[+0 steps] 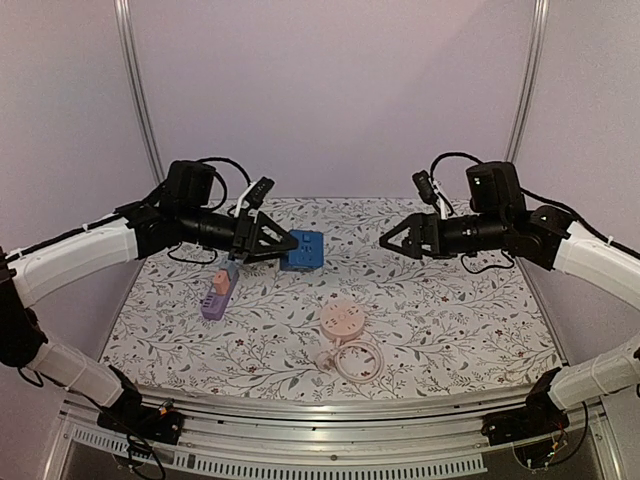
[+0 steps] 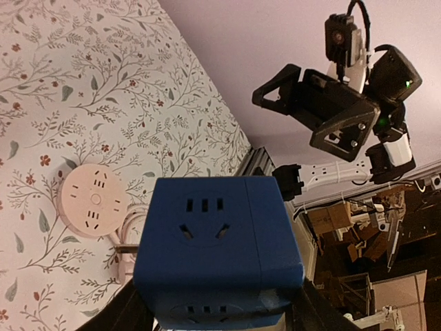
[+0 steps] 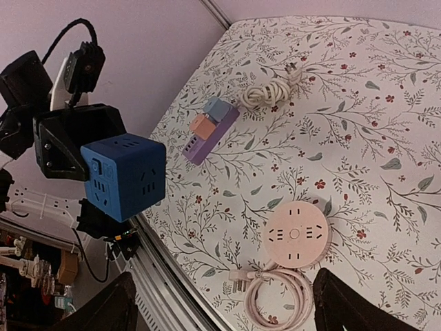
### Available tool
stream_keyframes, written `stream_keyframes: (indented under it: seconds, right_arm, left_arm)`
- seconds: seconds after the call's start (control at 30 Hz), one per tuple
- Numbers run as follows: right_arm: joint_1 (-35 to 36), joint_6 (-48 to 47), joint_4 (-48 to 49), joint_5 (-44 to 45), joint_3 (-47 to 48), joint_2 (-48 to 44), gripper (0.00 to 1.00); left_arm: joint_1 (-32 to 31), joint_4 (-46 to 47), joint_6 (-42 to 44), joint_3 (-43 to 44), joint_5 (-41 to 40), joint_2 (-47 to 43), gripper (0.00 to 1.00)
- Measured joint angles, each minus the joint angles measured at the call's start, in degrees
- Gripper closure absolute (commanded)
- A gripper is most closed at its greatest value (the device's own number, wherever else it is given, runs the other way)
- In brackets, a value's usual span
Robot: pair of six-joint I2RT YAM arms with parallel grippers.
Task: Insert the plug
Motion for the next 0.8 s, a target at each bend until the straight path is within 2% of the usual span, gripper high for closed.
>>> stream_keyframes:
  seconds: [0.07,0.17,0.3,0.33,0.37,0.57,0.8]
  right_arm:
    - [0.70,-0.55,2.58,-0.74,-1.62,-1.22,0.13]
    - [1.70,-1.53,5.16,-1.38,-2.23,-1.77,0.13]
    - [2.91,-2.40,8.00,-1.20,-2.21,-1.88,0.10]
    - [3.13,-2.56,8.33,-0.70,-2.21,-1.88,0.03]
    - [3.54,-2.82,8.74,0.28,-2.16,-1.88,0.01]
    - [5.25,-2.49,8.66,7.50,4.35,2.64,0.01]
    - [6.91,-0.42,6.21,12.41,15.58,12.79,0.01]
  left_arm:
    - [-0.04,4.50,-2.84,-0.17,2.14,0.85,0.74]
    - [-0.09,16.22,-10.64,-1.92,5.73,2.56,0.74]
    - [-0.11,23.96,-18.43,-1.97,6.34,4.59,0.76]
    - [-0.11,23.69,-19.45,-1.49,5.62,4.92,0.76]
    - [-0.13,23.28,-21.00,-0.55,4.37,5.49,0.76]
    - [-0.57,21.24,-29.64,1.01,-5.62,6.67,0.76]
    - [-4.13,11.13,-36.98,2.47,-18.01,7.48,0.77]
